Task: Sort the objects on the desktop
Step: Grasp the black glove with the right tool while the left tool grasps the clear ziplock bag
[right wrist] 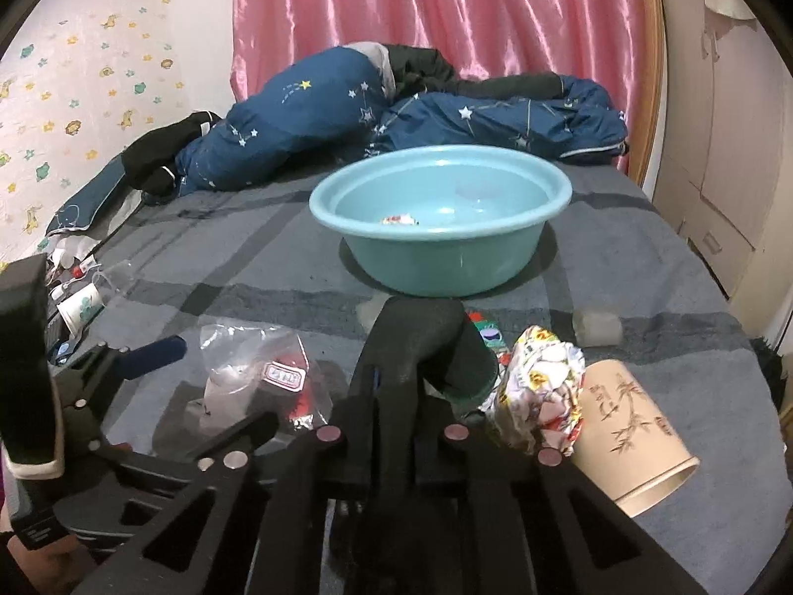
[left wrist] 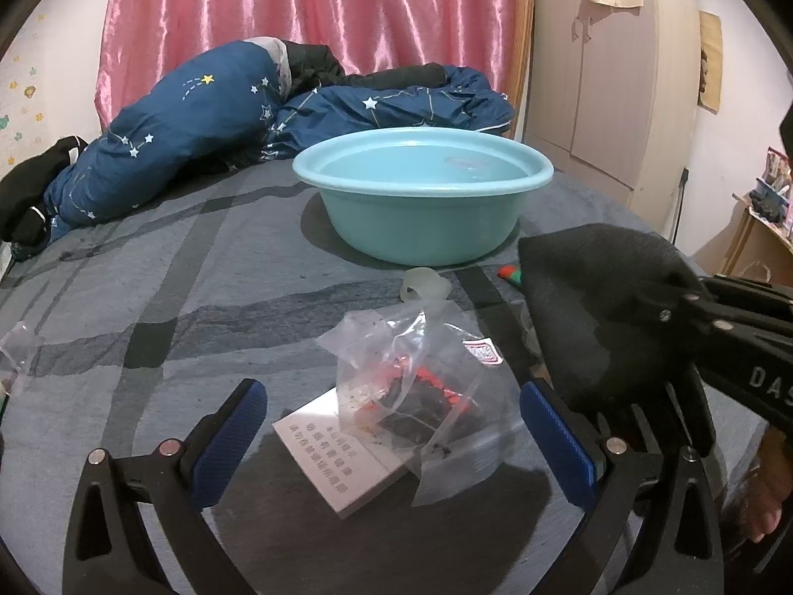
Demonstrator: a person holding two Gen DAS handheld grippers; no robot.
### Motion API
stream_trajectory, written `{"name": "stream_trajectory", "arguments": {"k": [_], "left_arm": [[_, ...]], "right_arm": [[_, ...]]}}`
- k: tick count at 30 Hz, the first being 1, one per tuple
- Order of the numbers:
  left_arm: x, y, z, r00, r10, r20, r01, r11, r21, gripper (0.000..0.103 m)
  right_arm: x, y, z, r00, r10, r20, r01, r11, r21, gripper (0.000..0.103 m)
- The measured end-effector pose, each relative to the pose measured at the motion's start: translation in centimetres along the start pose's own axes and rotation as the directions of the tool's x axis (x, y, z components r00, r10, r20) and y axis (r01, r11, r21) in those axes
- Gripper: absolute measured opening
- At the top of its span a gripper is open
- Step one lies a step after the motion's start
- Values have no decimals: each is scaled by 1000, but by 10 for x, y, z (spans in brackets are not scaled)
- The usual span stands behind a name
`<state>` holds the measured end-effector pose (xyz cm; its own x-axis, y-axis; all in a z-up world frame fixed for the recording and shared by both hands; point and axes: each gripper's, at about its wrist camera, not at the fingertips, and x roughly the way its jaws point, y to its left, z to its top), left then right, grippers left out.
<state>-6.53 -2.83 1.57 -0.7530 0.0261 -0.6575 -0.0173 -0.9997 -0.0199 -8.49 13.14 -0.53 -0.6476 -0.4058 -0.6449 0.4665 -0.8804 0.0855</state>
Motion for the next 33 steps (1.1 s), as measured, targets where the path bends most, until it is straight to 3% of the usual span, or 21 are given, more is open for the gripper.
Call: {"name": "stream_trajectory", "arguments": {"k": [22, 23, 25, 27, 28, 31, 33], "left_arm": [[22, -15, 8, 999, -7, -44, 7, 1000, 8, 103], [23, -15, 9, 999, -12, -46, 12, 1000, 2, 100], [24, -14, 9, 999, -24, -49, 24, 1000, -6, 75], [23, -15, 9, 997, -51, -53, 51, 999, 7, 66], [22, -14, 9, 996, -71, -49, 71, 997, 7, 56], [17, -15, 10, 996, -86, -39, 86, 996, 10, 47], [15, -18, 9, 996, -80, -34, 81, 997, 18, 46]], "right_arm": [[-24, -12, 6, 999, -9, 51, 7, 999, 36, 9], [-24, -13, 6, 999, -9, 49, 7, 999, 37, 9], [-24, -14, 6, 999, -11, 49, 9, 999, 41, 9], [-24, -15, 6, 999, -15, 47, 14, 999, 40, 9], [-24, -16, 6, 999, -17, 48, 15, 999, 43, 9], [-24, -18, 6, 999, -16, 44, 13, 998, 53, 9], [-24, -18, 6, 999, -15, 42, 13, 998, 54, 10]]}}
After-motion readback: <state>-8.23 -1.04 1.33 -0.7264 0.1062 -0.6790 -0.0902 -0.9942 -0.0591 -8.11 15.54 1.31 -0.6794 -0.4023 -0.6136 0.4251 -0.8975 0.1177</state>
